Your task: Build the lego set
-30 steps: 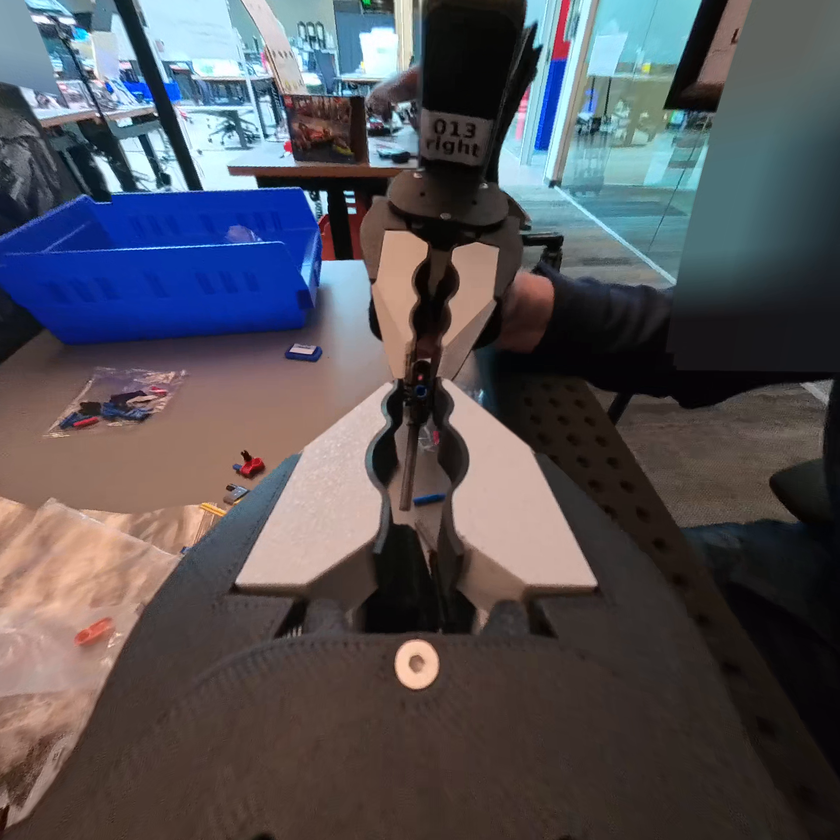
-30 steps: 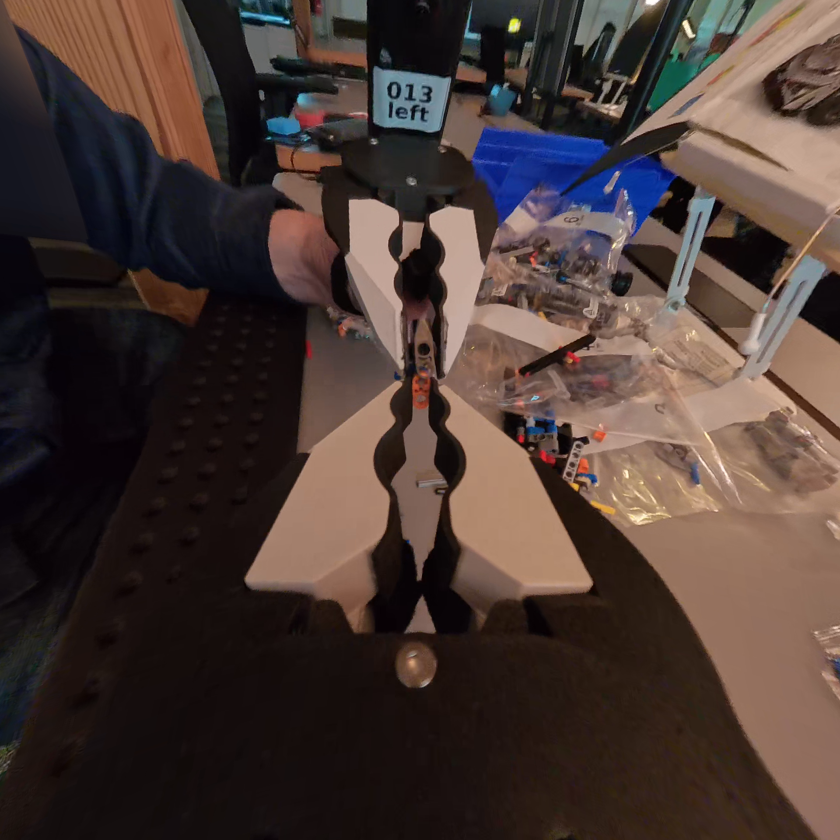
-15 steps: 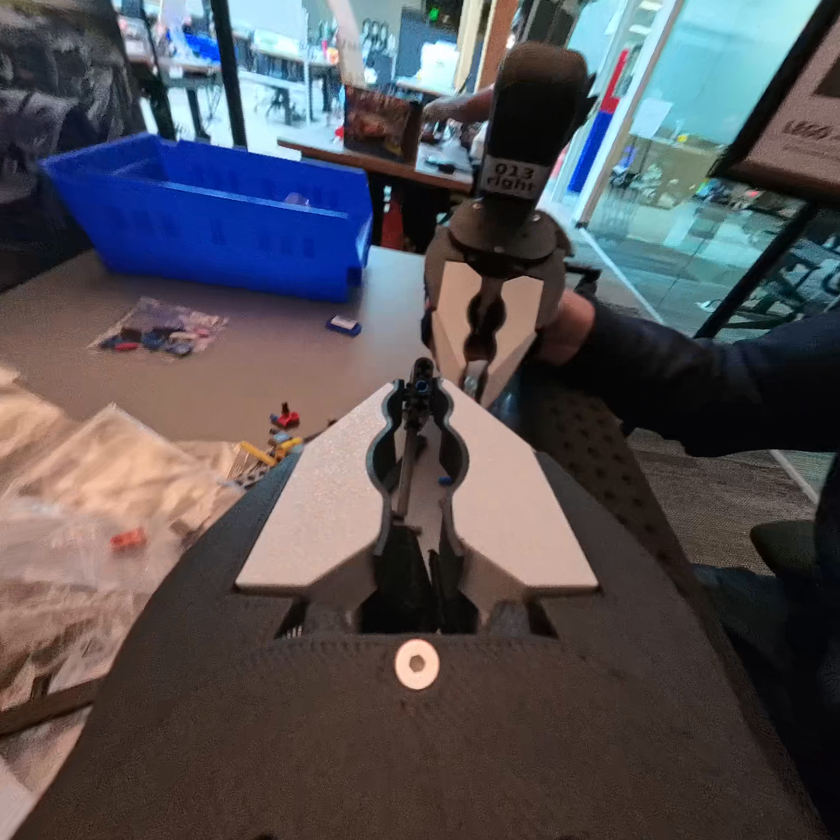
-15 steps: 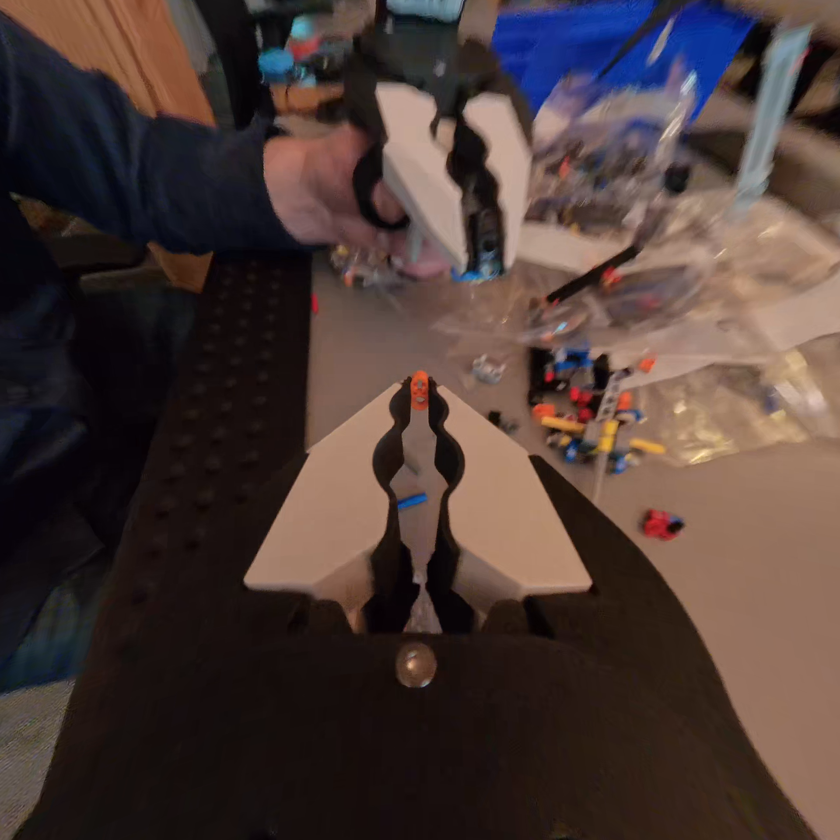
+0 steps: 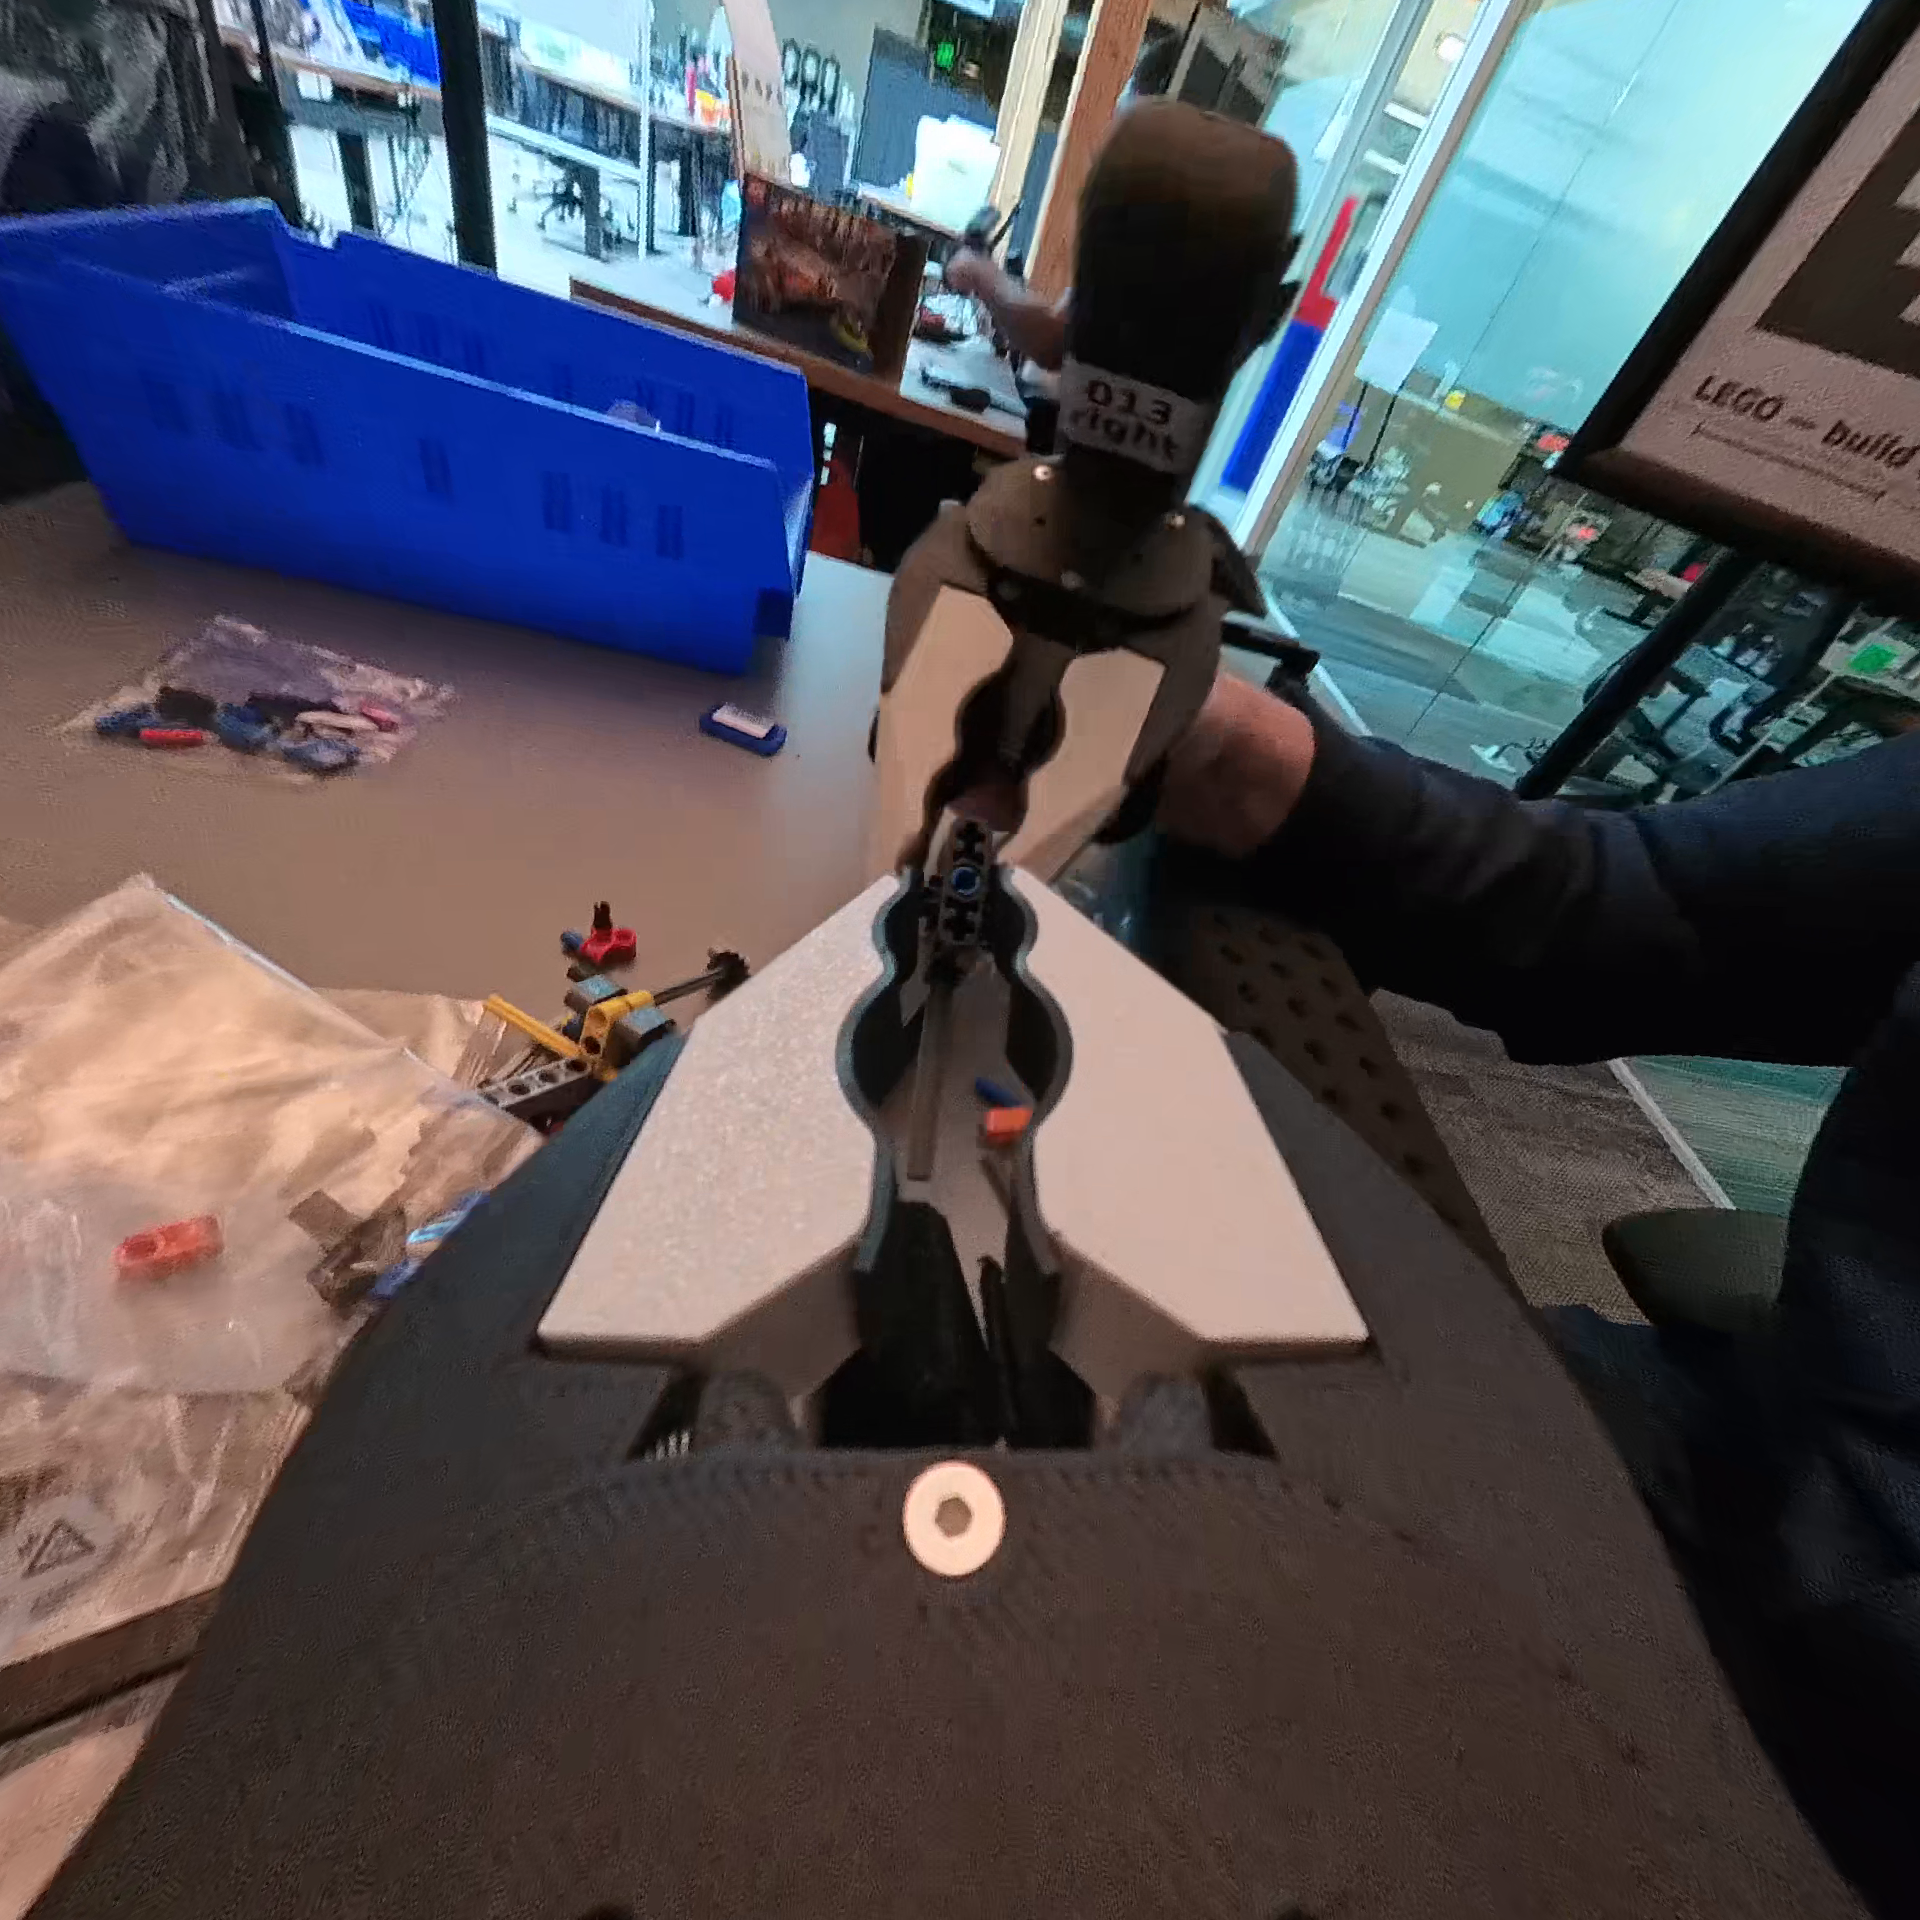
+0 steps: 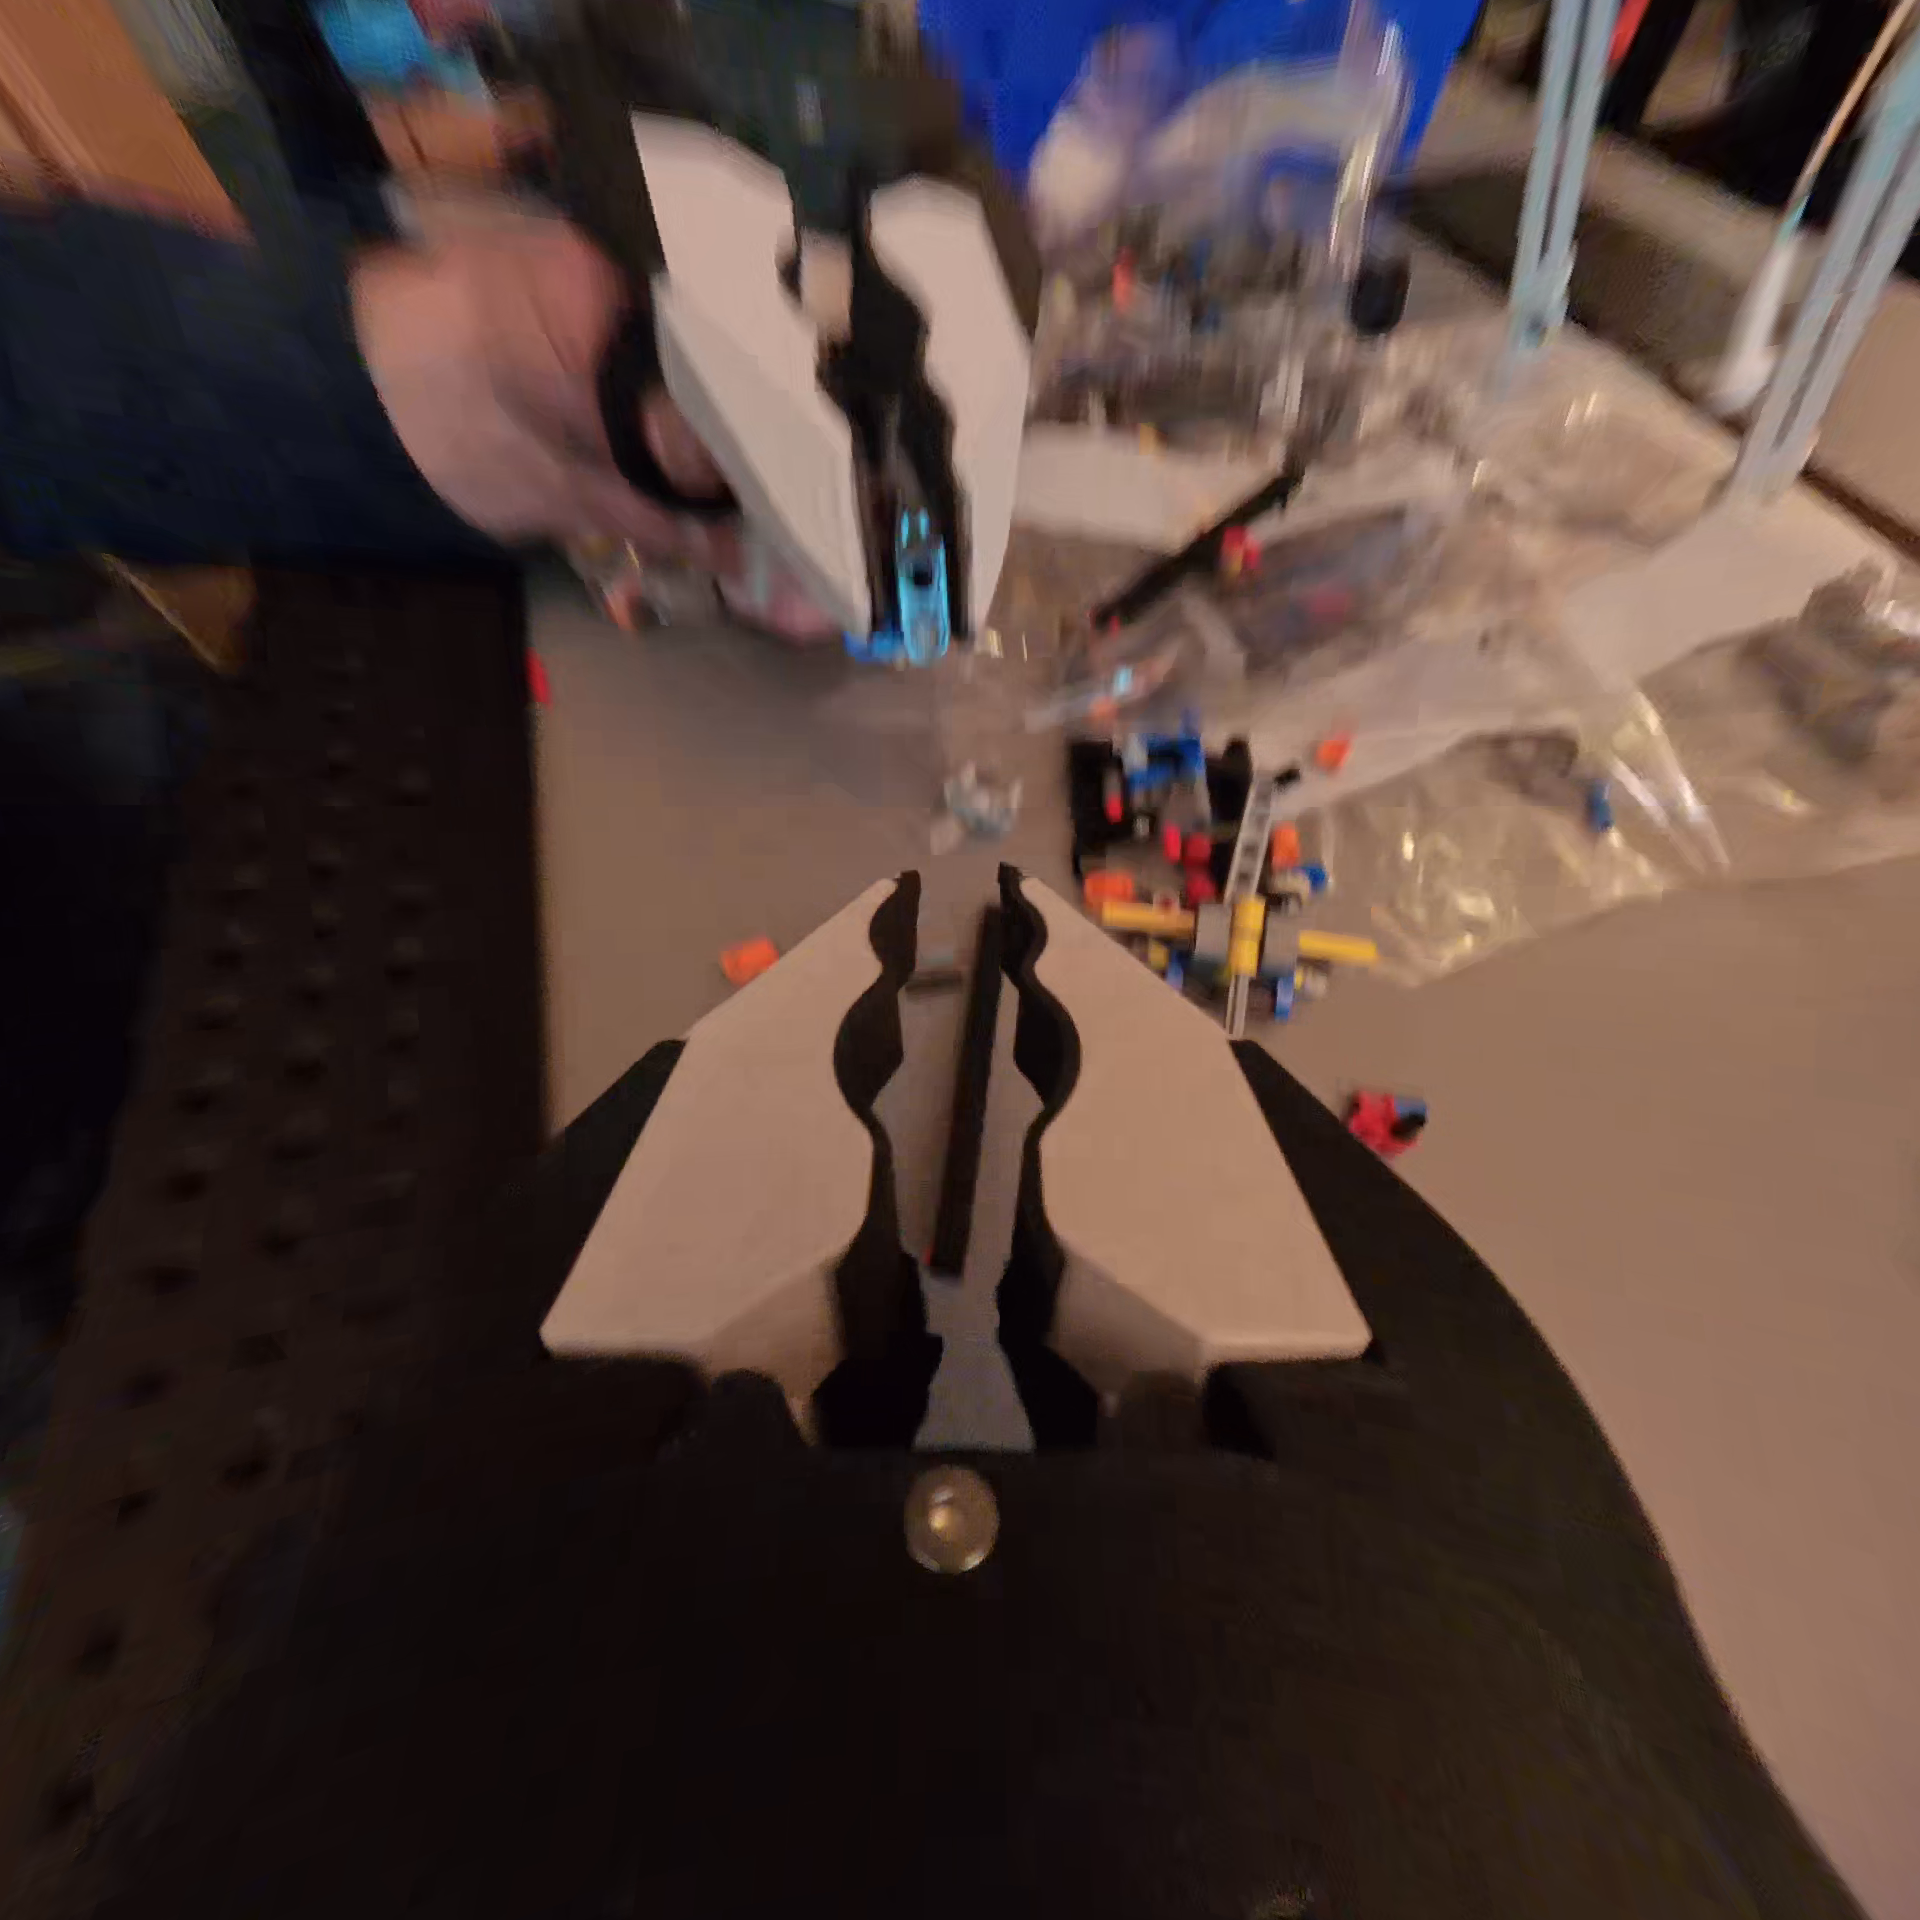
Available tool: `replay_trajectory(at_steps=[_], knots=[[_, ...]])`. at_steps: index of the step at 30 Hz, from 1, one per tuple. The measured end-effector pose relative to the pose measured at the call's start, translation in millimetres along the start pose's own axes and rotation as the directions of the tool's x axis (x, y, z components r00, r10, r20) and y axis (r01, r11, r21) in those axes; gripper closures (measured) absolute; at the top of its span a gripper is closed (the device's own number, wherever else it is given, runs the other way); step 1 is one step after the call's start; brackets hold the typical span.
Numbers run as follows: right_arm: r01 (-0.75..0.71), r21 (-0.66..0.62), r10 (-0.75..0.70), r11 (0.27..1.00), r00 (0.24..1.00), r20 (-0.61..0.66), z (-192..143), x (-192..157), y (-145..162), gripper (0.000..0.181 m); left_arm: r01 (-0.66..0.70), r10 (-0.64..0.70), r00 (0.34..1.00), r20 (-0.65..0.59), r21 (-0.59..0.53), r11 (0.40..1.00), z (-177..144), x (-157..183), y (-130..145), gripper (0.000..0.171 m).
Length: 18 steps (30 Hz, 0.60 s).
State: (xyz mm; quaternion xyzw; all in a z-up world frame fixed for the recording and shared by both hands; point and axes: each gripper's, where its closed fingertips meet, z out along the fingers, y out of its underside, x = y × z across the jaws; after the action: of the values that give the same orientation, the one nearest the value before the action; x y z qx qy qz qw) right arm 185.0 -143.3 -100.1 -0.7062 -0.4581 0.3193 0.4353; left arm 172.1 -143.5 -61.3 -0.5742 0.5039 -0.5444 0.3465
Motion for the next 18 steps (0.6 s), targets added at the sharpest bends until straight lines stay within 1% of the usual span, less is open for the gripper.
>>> replay_trajectory(at_steps=[1,2,3,5,7,9,11,12,13,14,15,17,18], knots=[[-0.028,0.074,0.027,0.997,1.0,0.012,-5.7,1.0,-14.5,0.166,-0.002,0.002,1.0,-0.018,0.015,1.0,-1.0,2.3,-2.3,0.159],[-0.044,0.115,0.044,0.992,0.999,0.003,-10.2,4.8,-24.1,0.163,0.007,-0.006,1.0,-0.029,0.034,0.999,-2.3,3.0,-5.2,0.159],[-0.044,0.136,0.043,0.99,0.999,0.008,-13.3,5.5,-31.3,0.16,0.018,-0.016,0.999,-0.031,0.055,0.998,-3.7,2.2,-8.4,0.159],[-0.024,0.178,0.017,0.984,0.999,0.038,-16.5,0.1,-48.2,0.161,0.025,-0.022,0.999,-0.042,0.079,0.997,-6.5,2.3,-12.6,0.158],[0.022,0.182,-0.032,0.983,0.998,0.052,-12.7,-5.2,-64.0,0.16,0.028,-0.023,0.999,-0.047,0.109,0.994,-9.2,1.9,-18.1,0.157],[0.108,0.161,-0.116,0.981,0.993,0.037,-5.4,-7.3,-78.1,0.161,0.015,-0.01,0.999,-0.048,0.102,0.995,-10.2,1.7,-18.4,0.156],[0.156,0.088,-0.16,0.984,0.986,0.036,3.8,-1.2,-78.9,0.162,-0.028,0.032,0.999,-0.029,0.108,0.994,-13.9,1.4,-20.5,0.162],[0.145,0.074,-0.15,0.987,0.986,0.068,7.1,0.0,-78.5,0.165,-0.057,0.057,0.998,0.0,0.095,0.994,-15.9,-2.0,-19.7,0.164],[0.123,0.072,-0.131,0.99,0.986,0.107,9.0,0.8,-78.2,0.161,-0.065,0.063,0.998,0.019,0.095,0.993,-17.9,-4.9,-20.8,0.165],[0.1,0.072,-0.108,0.992,0.987,0.119,10.8,5.0,-76.6,0.158,-0.055,0.052,0.998,0.029,0.117,0.992,-21.5,-7.2,-24.9,0.171],[0.079,0.075,-0.088,0.994,0.988,0.128,12.2,7.4,-73.2,0.157,-0.058,0.049,0.996,0.074,0.133,0.989,-25.9,-14.5,-28.2,0.171],[0.05,0.076,-0.06,0.996,0.989,0.133,13.5,9.9,-63.4,0.16,-0.049,0.039,0.994,0.104,0.093,0.994,-30.6,-24.1,-22.9,0.171],[0.051,0.05,-0.057,0.997,0.988,0.146,13.6,8.3,-55.3,0.159,-0.035,0.025,0.994,0.105,0.089,0.995,-32.4,-26.8,-21.2,0.171]])
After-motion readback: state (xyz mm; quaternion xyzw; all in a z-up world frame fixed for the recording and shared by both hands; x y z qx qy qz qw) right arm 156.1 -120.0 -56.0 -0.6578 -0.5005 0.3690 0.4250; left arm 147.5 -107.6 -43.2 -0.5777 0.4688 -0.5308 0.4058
